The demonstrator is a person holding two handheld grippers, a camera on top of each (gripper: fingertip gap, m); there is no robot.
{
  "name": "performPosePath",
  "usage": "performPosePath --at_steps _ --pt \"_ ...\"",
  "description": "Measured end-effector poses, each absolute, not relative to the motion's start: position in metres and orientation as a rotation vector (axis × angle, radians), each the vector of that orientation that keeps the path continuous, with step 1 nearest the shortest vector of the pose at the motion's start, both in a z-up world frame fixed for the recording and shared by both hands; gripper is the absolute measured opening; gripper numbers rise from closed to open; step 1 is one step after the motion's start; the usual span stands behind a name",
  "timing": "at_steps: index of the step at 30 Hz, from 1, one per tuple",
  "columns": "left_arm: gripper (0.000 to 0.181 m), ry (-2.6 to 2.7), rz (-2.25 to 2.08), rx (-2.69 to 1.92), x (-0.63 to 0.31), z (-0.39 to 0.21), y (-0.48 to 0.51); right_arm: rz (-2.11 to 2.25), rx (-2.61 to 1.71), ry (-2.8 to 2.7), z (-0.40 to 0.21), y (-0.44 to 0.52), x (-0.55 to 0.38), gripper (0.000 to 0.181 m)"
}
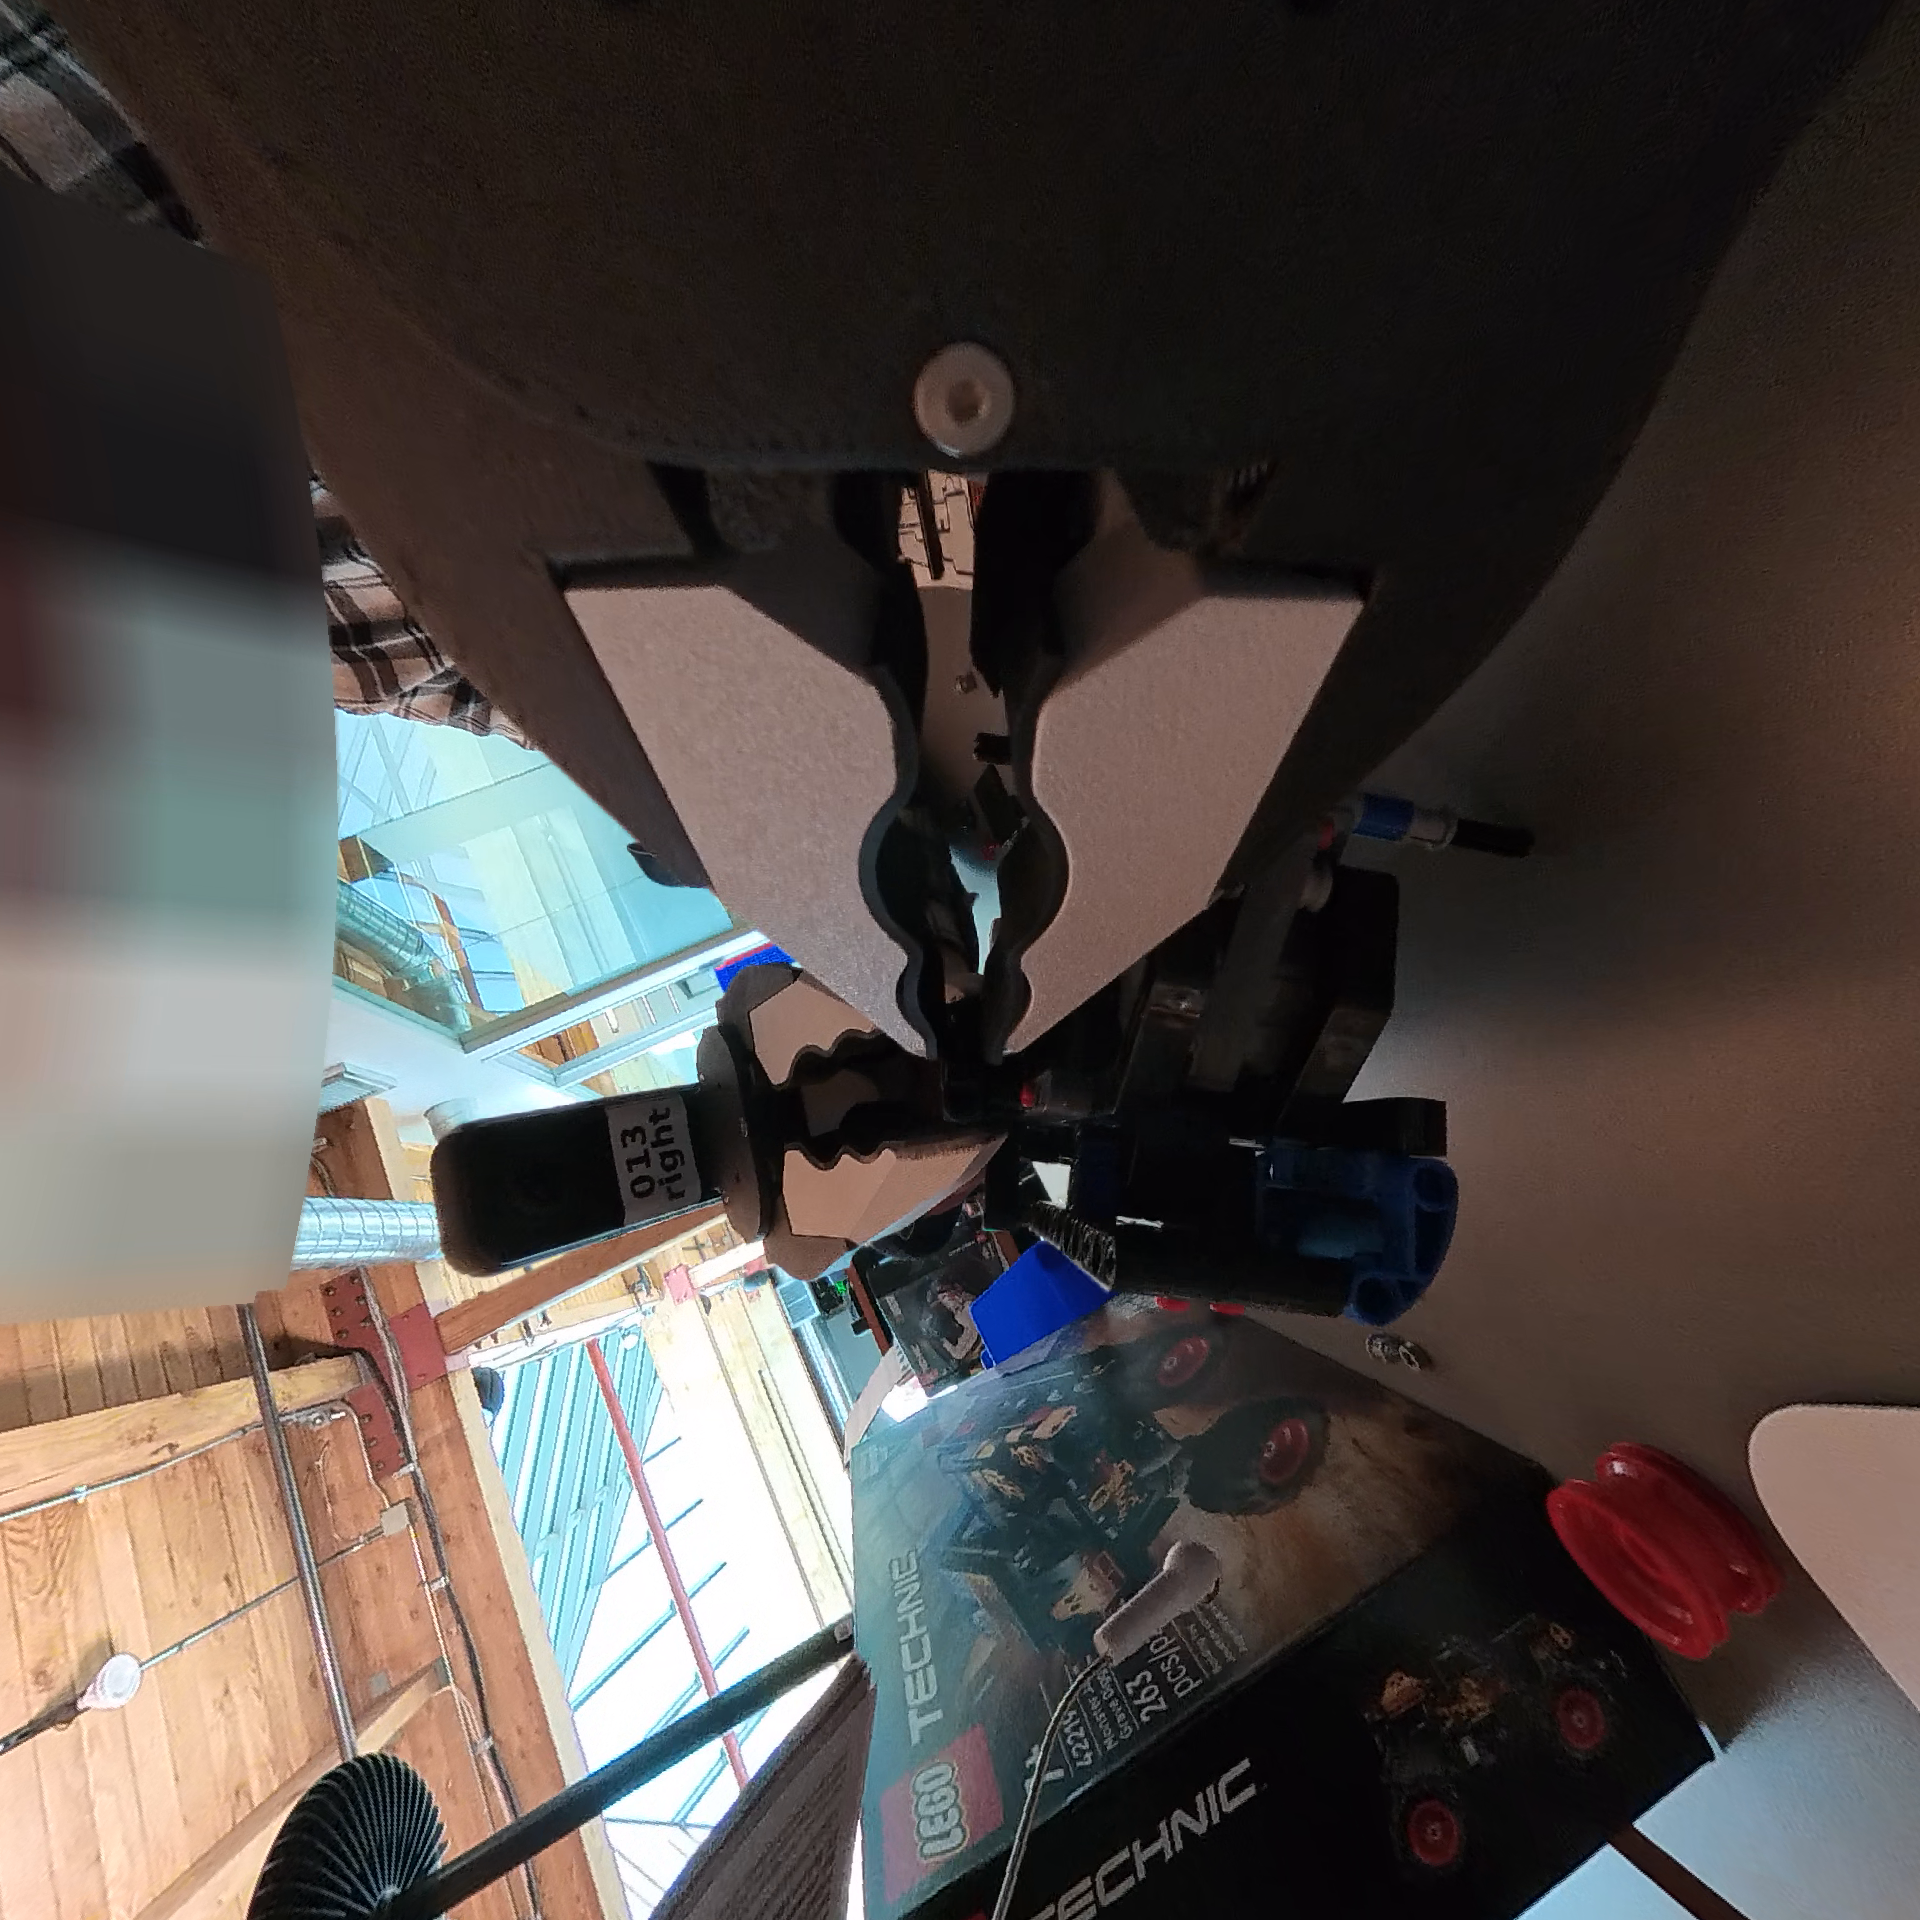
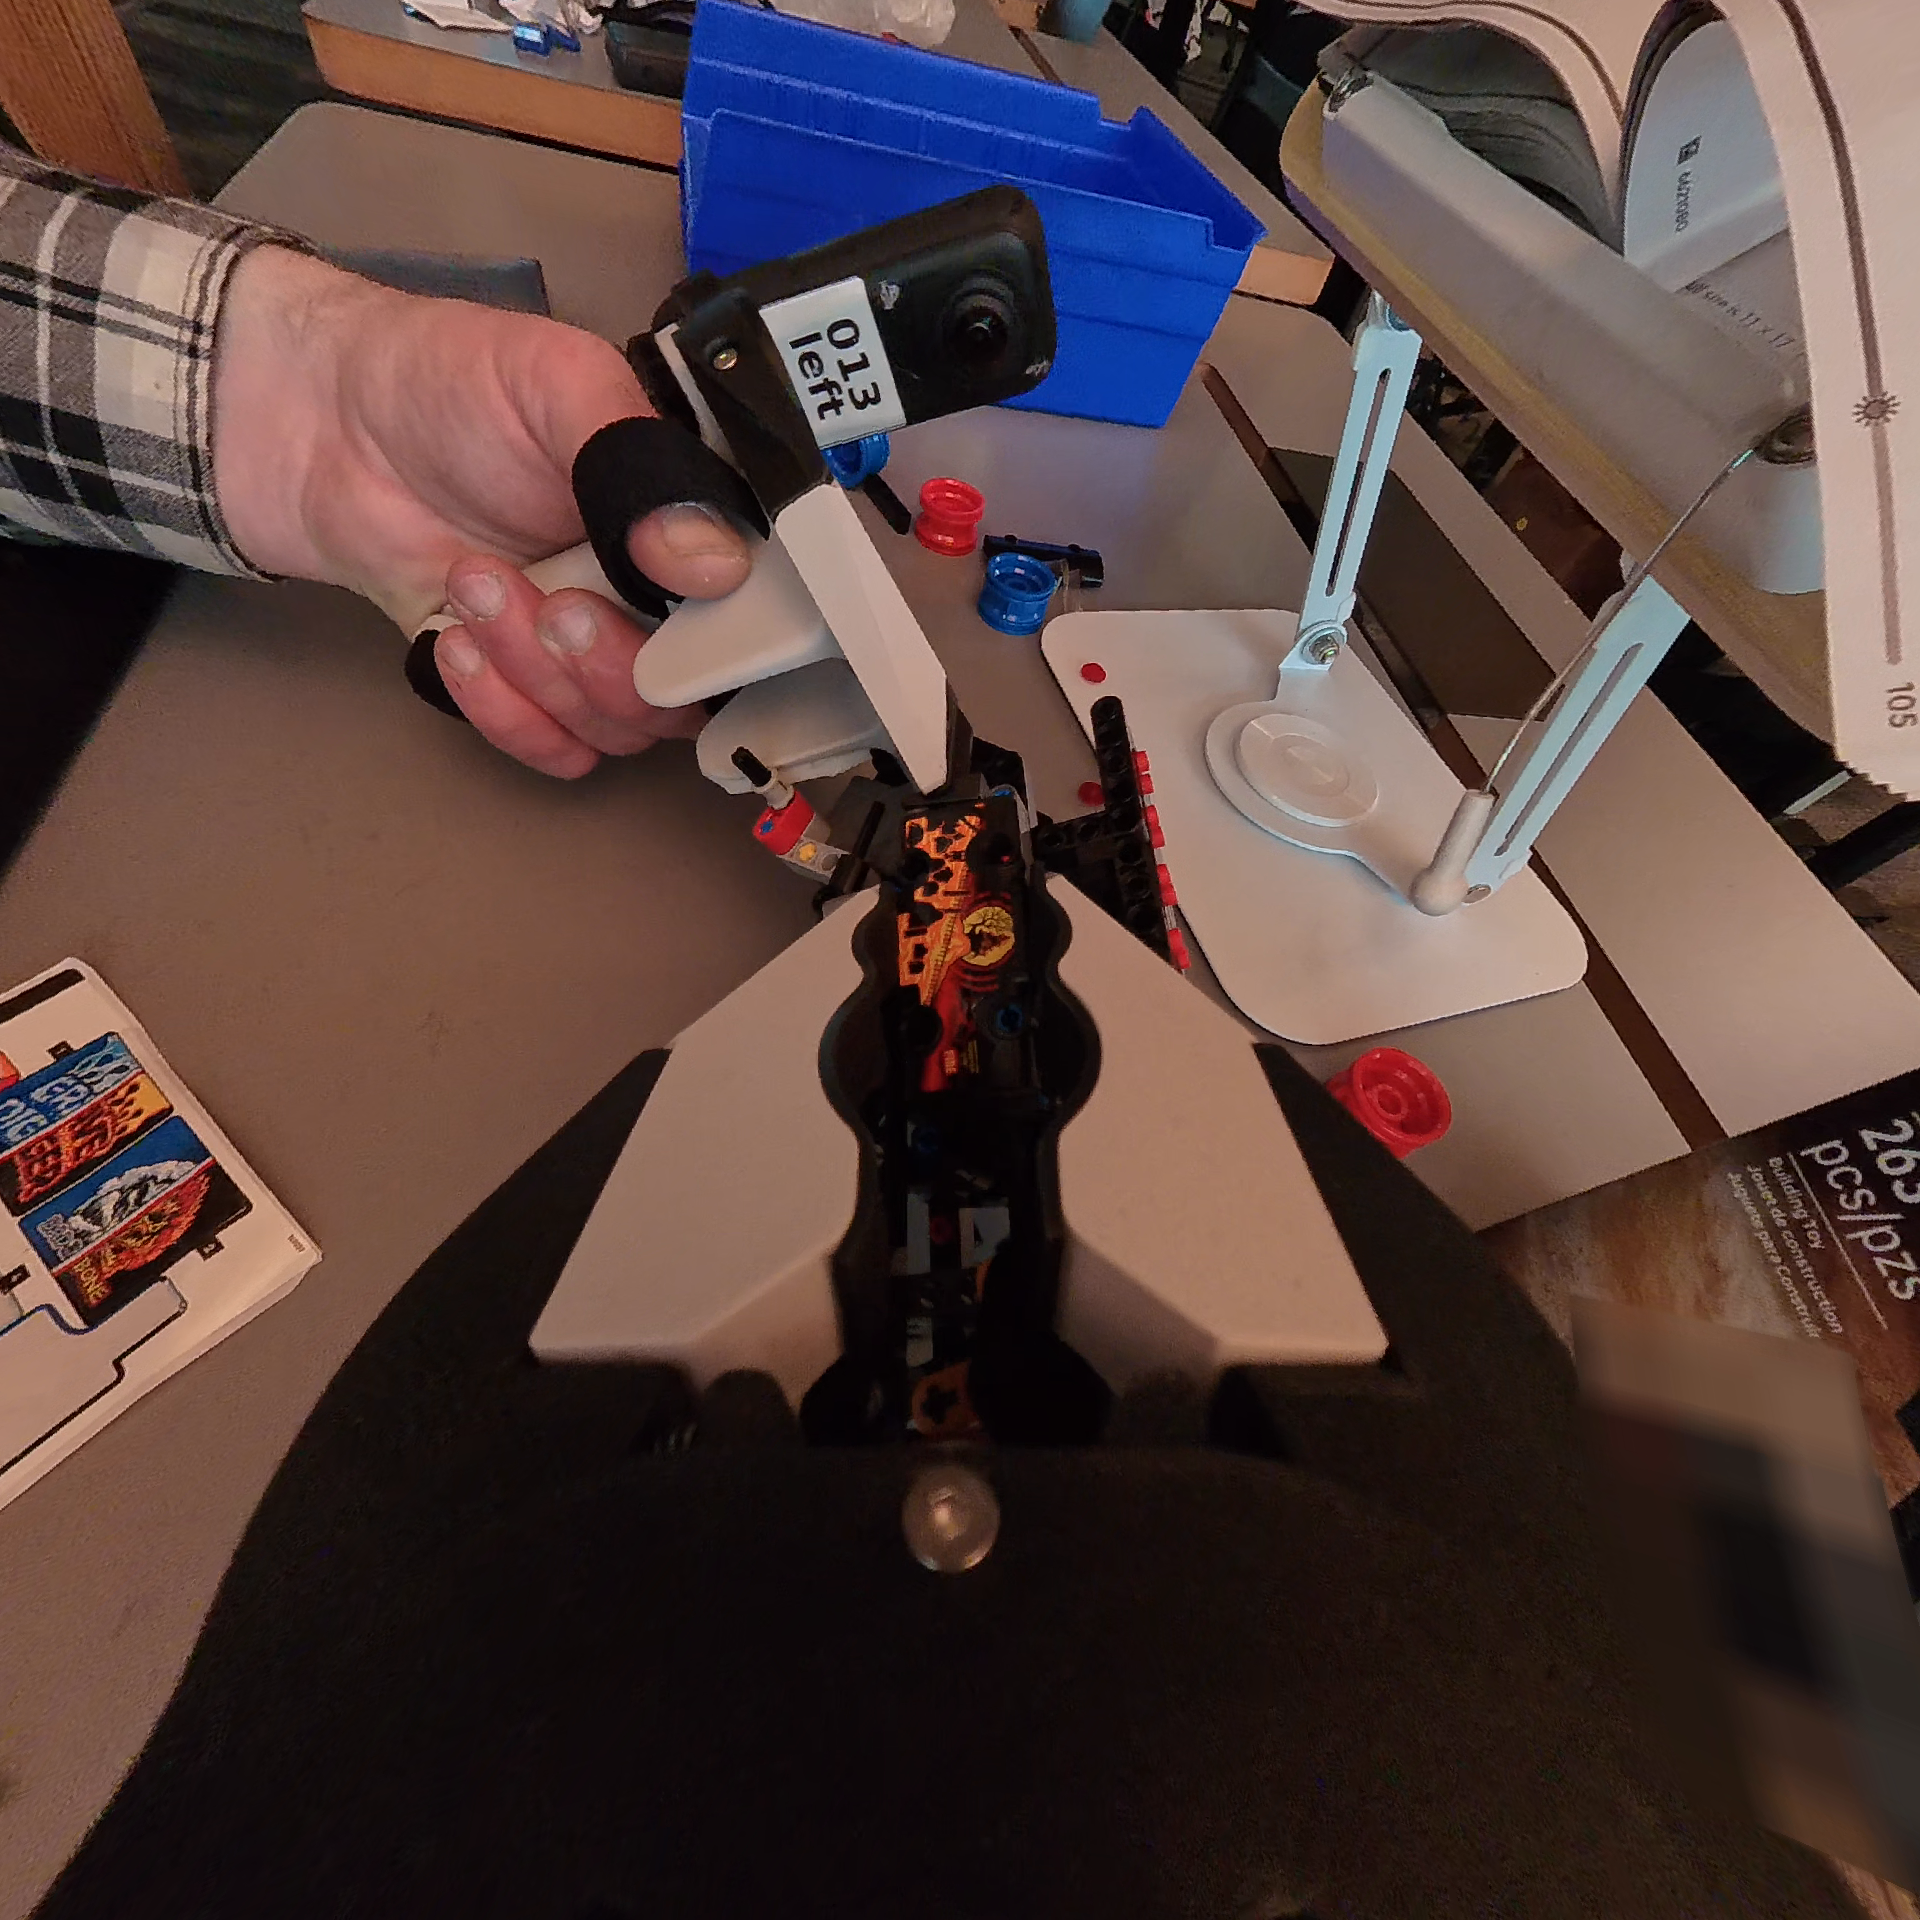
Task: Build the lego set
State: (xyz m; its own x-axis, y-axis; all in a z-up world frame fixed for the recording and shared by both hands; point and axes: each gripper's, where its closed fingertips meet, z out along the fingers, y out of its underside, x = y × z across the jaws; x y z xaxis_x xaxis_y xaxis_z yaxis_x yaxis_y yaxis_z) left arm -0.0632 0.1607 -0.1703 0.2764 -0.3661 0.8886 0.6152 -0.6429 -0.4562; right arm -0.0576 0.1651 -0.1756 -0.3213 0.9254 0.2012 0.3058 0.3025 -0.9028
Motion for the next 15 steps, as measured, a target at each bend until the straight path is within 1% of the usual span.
performPosePath --at_steps 15 --pt "0.006 -0.327 -1.375 -1.673 -0.0645 -0.1713 0.1619 1.007 -1.107 -1.79 -0.1763 0.1663 -0.0587 0.022"
